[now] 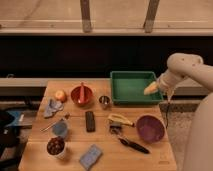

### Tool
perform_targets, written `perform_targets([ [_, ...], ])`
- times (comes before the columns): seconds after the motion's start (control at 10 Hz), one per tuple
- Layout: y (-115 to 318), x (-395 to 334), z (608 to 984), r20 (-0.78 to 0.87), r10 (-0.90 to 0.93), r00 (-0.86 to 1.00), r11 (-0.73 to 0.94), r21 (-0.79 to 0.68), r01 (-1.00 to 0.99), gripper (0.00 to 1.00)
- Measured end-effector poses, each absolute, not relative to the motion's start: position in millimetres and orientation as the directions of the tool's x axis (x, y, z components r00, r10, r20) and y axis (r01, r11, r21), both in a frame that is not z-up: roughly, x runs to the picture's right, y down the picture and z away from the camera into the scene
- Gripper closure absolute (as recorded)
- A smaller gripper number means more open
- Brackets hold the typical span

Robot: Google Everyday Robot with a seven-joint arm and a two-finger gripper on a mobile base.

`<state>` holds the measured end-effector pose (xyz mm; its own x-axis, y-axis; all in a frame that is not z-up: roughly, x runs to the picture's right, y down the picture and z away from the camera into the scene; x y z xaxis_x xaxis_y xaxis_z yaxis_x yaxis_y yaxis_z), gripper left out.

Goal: Place fork in table surface

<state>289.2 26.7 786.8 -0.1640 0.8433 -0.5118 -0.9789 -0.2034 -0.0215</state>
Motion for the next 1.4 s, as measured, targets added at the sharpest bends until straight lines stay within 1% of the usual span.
perform_targets([
  [0.2, 10, 239, 791, -0.511, 0.857, -0.071, -0.132, -0.083, -0.988, 0.20],
  [0.4, 1, 185, 787, -0.502, 0.864, 0.040, -0.051, -0.165, -0.985, 0.20],
  [0.7, 10, 88, 765, -0.471, 0.845, 0.252, 0.108, -0.311, -0.944, 0.20],
  [0.8, 14, 71, 759, -0.462, 0.838, 0.290, 0.137, -0.336, -0.932, 0.20],
  [1.4, 15, 70, 758, -0.458, 0.837, 0.299, 0.146, -0.340, -0.929, 0.20],
])
